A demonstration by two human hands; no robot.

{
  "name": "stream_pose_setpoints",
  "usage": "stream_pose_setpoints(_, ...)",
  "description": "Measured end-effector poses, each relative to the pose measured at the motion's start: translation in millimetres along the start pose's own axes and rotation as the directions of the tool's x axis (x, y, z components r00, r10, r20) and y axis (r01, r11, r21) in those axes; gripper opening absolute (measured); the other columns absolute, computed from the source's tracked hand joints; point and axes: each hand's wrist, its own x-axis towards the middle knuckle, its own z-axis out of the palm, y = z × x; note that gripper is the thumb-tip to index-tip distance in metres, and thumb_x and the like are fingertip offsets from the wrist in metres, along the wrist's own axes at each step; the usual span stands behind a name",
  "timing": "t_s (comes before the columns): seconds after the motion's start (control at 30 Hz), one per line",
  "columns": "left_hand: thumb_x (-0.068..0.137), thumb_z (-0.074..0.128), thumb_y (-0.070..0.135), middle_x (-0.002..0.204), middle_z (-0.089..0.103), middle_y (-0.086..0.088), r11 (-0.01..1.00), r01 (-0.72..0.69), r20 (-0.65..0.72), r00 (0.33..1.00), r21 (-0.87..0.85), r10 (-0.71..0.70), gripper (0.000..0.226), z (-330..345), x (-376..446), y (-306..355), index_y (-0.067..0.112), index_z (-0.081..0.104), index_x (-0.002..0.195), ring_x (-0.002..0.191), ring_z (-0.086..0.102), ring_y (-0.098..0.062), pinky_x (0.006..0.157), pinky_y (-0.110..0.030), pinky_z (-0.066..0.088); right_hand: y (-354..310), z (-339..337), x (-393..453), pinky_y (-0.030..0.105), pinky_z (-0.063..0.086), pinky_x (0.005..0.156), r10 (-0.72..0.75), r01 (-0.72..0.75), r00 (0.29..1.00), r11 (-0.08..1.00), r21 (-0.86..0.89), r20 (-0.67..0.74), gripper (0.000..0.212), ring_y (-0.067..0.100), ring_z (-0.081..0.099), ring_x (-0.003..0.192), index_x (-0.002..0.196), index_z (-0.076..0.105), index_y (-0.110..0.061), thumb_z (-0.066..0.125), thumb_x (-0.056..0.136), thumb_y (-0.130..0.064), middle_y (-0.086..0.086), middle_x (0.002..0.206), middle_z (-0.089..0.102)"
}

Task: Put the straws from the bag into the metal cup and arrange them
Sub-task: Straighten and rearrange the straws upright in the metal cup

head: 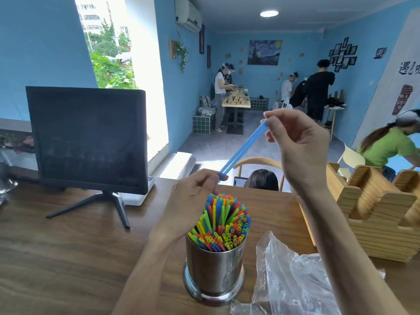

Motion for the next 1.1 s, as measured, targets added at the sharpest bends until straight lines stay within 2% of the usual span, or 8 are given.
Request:
stream_pose_setpoints(0.13,0.087,0.065,0.035,0.062,0.062,0.007,0.957,0.058,-0.128,0.987,-0.283,-0.098,0.014,-19.4,-2.5,0.5,0.030,0.078,0.088,0.057,0.052,-0.006,0.059,-0.021,0.047,17.9,-5.2,-11.9,0.020,0.053,0.070,0.125,-0.122,0.990,0.991,0.050,-0.060,0.016,0.005,0.063,0.068,0.098,0.072,-0.019,0.065,0.098,-0.005,-0.015,0.077,0.073)
stream_pose_setpoints(0.33,0.077,0.072,0.026,0.054,0.057,0.008,0.762,-0.009,-0.365,0.881,-0.647,-0.300,0.016,-59.1,6.8,11.0,0.010,0.073,0.075,0.048,0.049,-0.003,0.051,-0.016,0.049,34.1,-9.6,-58.2,0.025,0.055,0.079,0.245,-0.204,0.887,0.969,-0.142,0.392,0.018,0.008,0.070,0.086,0.093,0.078,-0.025,0.075,0.089,-0.008,-0.009,0.092,0.078)
stream_pose_setpoints(0.53,0.077,0.072,0.035,0.079,0.073,0.006,0.893,-0.087,-0.366,0.926,-0.441,-0.090,0.025,-38.4,7.4,22.9,0.017,0.079,0.093,0.075,0.067,-0.005,0.063,-0.017,0.054,40.4,4.5,-80.1,0.023,0.049,0.083,0.246,-0.036,0.707,0.949,-0.314,0.663,0.013,0.008,0.063,0.099,0.087,0.081,-0.035,0.085,0.083,-0.024,-0.021,0.089,0.072)
stream_pose_setpoints(0.67,0.086,0.072,0.016,0.083,0.079,0.002,0.935,-0.033,-0.195,0.980,-0.353,-0.039,0.025,-26.7,1.3,18.8,0.023,0.073,0.110,0.073,0.075,-0.013,0.067,-0.022,0.060,56.6,0.2,-61.3,0.027,0.049,0.073,0.296,-0.215,0.866,0.948,-0.235,0.403,0.010,0.005,0.064,0.082,0.090,0.079,-0.029,0.078,0.089,-0.018,-0.012,0.088,0.075)
stream_pose_setpoints(0.73,0.087,0.076,0.016,0.085,0.079,0.003,0.970,-0.010,-0.123,0.992,-0.244,-0.021,0.043,-21.0,-5.2,14.1,0.040,0.064,0.121,0.077,0.077,-0.016,0.075,-0.030,0.062,71.3,-1.0,-49.8,0.029,0.054,0.074,0.393,-0.293,0.849,0.907,-0.303,0.353,0.004,0.007,0.068,0.084,0.093,0.077,-0.032,0.075,0.092,-0.029,-0.014,0.090,0.076)
stream_pose_setpoints(0.83,0.087,0.078,0.024,0.083,0.078,0.009,0.998,0.003,-0.085,0.996,-0.064,-0.009,0.037,-11.6,-13.3,2.8,0.050,0.064,0.109,0.078,0.076,-0.010,0.080,-0.036,0.062,88.5,-1.9,-47.8,0.027,0.053,0.075,0.535,-0.338,0.709,0.829,-0.445,0.459,0.014,0.002,0.070,0.084,0.095,0.078,-0.033,0.073,0.090,-0.044,-0.016,0.089,0.076)
stream_pose_setpoints(0.93,0.084,0.080,0.033,0.081,0.075,0.021,0.996,0.001,-0.036,0.999,0.089,0.002,0.018,-8.2,-20.6,-6.9,0.043,0.071,0.095,0.079,0.071,0.001,0.075,-0.022,0.059,94.2,0.3,-52.5,0.041,0.061,0.083,0.573,-0.345,0.619,0.813,-0.470,0.537,0.025,0.010,0.074,0.086,0.091,0.081,-0.028,0.073,0.088,-0.052,-0.009,0.086,0.079)
stream_pose_setpoints(1.1,0.076,0.086,0.034,0.083,0.072,0.025,0.986,0.008,-0.014,1.000,0.168,-0.006,0.010,-10.3,-21.8,-17.4,0.039,0.079,0.080,0.084,0.068,0.000,0.070,-0.016,0.053,97.9,5.6,-49.0,0.042,0.062,0.086,0.585,-0.351,0.599,0.805,-0.478,0.547,0.027,0.014,0.076,0.084,0.085,0.082,-0.026,0.072,0.090,-0.050,-0.005,0.083,0.079)
